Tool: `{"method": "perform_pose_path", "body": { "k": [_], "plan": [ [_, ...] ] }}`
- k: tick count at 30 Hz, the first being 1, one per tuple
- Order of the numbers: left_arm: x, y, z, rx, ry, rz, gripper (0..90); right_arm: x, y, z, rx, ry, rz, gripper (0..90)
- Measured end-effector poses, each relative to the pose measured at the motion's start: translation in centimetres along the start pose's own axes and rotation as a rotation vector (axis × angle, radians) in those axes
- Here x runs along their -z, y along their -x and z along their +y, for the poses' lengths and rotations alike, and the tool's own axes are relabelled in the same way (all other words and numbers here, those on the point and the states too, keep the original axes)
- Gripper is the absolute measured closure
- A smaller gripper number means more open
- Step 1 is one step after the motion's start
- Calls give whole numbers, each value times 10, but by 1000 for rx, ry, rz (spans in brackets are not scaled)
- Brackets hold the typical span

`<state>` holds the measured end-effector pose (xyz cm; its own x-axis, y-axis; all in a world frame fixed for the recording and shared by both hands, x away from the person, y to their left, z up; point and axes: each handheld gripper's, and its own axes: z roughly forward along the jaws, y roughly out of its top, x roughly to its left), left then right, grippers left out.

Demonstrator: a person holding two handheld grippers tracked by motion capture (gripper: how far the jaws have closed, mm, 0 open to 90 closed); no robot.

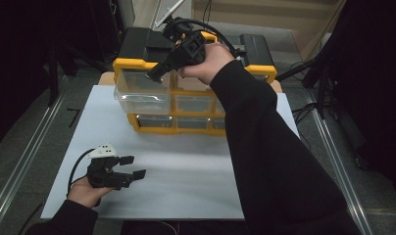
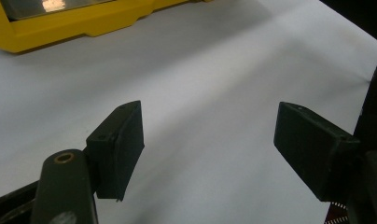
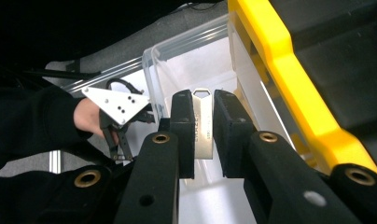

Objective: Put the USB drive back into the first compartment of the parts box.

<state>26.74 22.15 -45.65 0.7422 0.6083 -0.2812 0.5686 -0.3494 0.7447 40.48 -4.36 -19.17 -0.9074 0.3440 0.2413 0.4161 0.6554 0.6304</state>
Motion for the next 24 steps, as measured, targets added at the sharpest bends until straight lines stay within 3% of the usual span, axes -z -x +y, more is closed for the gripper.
{"method": "perform_pose_path", "body": {
  "k": [9, 10, 12, 15, 24],
  "plan": [
    [0, 0, 1, -1, 2, -6, 253, -21, -2, 11, -1, -10, -7, 757],
    [-1, 0, 1, -1, 0, -5, 253, -23, -2, 11, -3, -9, -15, 731],
    [-1, -1, 1, -1, -2, -8, 252, -25, -2, 10, 2, 27, -27, 550],
    [-1, -1, 1, -1, -4, -7, 252, -24, -2, 6, 7, 34, -53, 414],
    [-1, -1, 1, -1, -2, -5, 252, 3, 2, -19, -23, 70, -82, 279]
  ]
}}
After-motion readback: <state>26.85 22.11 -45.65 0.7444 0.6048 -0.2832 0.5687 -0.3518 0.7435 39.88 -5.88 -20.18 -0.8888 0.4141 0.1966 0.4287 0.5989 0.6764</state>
